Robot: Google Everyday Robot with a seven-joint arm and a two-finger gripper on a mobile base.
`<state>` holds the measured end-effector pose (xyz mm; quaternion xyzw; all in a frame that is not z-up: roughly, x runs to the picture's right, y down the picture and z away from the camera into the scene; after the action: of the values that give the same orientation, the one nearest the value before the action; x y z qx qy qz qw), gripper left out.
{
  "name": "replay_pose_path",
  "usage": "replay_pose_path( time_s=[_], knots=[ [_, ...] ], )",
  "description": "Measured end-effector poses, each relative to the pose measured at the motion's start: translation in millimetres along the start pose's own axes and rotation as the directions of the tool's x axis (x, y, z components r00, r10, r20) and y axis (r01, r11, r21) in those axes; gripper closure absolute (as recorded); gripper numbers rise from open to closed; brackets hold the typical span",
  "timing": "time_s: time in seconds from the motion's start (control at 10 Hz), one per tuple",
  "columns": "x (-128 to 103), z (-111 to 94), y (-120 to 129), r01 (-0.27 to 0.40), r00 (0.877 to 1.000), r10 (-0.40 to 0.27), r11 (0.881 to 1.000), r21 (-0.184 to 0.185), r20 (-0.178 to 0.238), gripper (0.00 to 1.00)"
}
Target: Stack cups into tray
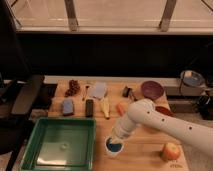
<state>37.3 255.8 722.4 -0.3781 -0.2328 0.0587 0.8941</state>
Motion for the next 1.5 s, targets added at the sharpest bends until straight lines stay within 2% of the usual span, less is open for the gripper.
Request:
replay_pose_path(
  time_s=[0.1, 0.5, 0.6, 0.7, 0.8, 1.1, 1.2, 1.3, 1.4, 1.5],
  knots=[
    [-2.1, -10.3, 0.2, 0.004, 1.000, -0.004, 1.000, 0.013, -0.005, 1.00],
    [-22.0, -75.3, -9.2, 0.048, 0.999, -0.046, 0.994, 0.097, -0.026, 1.00],
    [-37.5, -90.9, -14.5, 0.089, 0.996, -0.086, 0.989, 0.116, -0.025, 1.00],
    [-51.8, -96.3, -17.3, 0.121, 0.993, -0.120, 0.985, 0.119, -0.020, 1.00],
    [-69.8, -95.2, -21.1, 0.158, 0.987, -0.158, 0.980, 0.117, -0.009, 1.00],
    [-125.1, -70.2, -35.0, 0.257, 0.964, -0.263, 0.961, 0.104, 0.044, 1.00],
    [-152.0, -55.7, -41.8, 0.302, 0.948, -0.309, 0.949, 0.093, 0.074, 1.00],
    [-166.3, -48.0, -45.5, 0.327, 0.938, -0.334, 0.941, 0.085, 0.088, 1.00],
    [-186.7, -37.0, -50.4, 0.368, 0.921, -0.375, 0.927, 0.075, 0.110, 1.00],
    [-197.5, -31.2, -53.3, 0.394, 0.908, -0.400, 0.917, 0.067, 0.122, 1.00]
  ],
)
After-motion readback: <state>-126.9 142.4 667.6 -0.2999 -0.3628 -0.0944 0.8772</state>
